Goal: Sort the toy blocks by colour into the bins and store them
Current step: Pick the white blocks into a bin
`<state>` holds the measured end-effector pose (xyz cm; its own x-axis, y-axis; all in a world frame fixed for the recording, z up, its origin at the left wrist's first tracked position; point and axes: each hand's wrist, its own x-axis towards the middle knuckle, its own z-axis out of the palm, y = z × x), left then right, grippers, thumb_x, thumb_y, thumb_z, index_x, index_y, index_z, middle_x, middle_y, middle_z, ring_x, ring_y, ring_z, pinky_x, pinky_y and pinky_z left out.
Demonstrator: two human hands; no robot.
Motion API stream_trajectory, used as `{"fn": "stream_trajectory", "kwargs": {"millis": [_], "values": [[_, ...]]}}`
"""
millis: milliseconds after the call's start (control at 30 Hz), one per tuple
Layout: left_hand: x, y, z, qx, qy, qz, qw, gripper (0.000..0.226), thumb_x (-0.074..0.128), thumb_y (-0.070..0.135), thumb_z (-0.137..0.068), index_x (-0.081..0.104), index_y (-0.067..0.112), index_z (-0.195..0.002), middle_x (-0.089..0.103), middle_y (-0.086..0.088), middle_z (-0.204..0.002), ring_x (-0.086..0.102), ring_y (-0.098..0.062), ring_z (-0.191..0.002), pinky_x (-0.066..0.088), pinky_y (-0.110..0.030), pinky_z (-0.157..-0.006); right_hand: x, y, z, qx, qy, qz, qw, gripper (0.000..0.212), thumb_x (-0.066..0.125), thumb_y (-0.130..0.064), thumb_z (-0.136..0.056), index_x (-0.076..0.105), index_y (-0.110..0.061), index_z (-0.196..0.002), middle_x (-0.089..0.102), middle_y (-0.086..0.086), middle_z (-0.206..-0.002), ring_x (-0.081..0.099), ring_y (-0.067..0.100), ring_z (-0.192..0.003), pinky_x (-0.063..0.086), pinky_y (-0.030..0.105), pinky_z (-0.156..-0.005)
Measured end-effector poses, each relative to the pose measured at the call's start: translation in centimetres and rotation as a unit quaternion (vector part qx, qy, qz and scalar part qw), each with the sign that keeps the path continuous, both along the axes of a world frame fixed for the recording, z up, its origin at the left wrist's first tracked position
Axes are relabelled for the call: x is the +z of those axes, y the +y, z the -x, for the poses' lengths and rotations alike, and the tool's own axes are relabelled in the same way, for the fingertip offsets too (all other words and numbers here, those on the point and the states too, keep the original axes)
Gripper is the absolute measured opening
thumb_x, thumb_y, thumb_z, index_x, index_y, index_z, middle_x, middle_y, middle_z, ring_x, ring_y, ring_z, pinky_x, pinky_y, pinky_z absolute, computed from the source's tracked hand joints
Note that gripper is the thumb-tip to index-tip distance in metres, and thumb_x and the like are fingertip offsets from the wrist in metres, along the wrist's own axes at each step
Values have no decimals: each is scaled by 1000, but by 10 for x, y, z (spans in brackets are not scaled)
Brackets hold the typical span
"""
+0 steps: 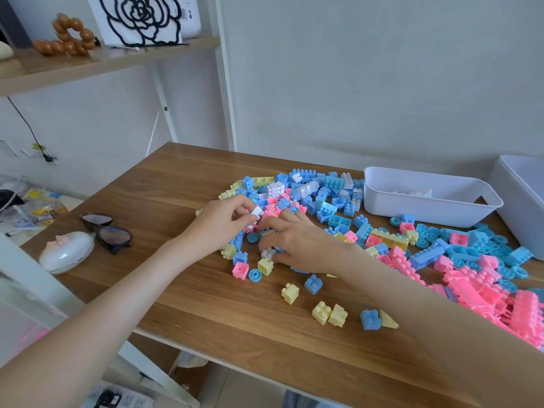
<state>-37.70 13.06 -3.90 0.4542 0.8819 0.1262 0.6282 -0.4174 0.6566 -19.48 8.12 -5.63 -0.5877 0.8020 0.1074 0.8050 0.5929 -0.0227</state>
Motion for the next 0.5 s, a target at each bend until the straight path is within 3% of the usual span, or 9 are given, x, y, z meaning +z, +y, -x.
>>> {"fn": "stream_trajectory", "kwargs": {"millis": [167,267,367,500], "values": [[3,-4,0,-15,47,-31,998,9,57,24,-93,61,24,-101,61,13,-84,58,-3,-80,46,-20,-70,4,-2,-9,-42,63,7,997,33,53,-39,-92,56,-26,-122,40,-6,-136,31,13,-113,27,32,-94],[7,-8,-9,-30,63,-56,996,10,56,22,-94,62,21,-102,63,9,-84,58,-3,-77,46,-20,-67,14,-7,-18,-89,143,39,985,30,57,-37,-90,58,-25,-117,52,-6,-117,34,10,-102,32,29,-88],[11,-10,-24,-52,82,-79,992,11,53,23,-95,61,19,-103,63,8,-87,58,-5,-79,49,-26,-72,34,-19,-33,-150,290,142,934,22,60,-35,-89,58,-25,-109,55,-8,-95,49,14,-94,40,24,-77],[20,-11,-57,-101,77,-98,987,9,54,23,-95,60,20,-100,61,11,-84,57,-4,-80,48,-27,-75,52,-27,-78,-259,357,97,892,13,59,-35,-88,58,-26,-98,56,-5,-82,53,4,-65,41,16,-57]]}}
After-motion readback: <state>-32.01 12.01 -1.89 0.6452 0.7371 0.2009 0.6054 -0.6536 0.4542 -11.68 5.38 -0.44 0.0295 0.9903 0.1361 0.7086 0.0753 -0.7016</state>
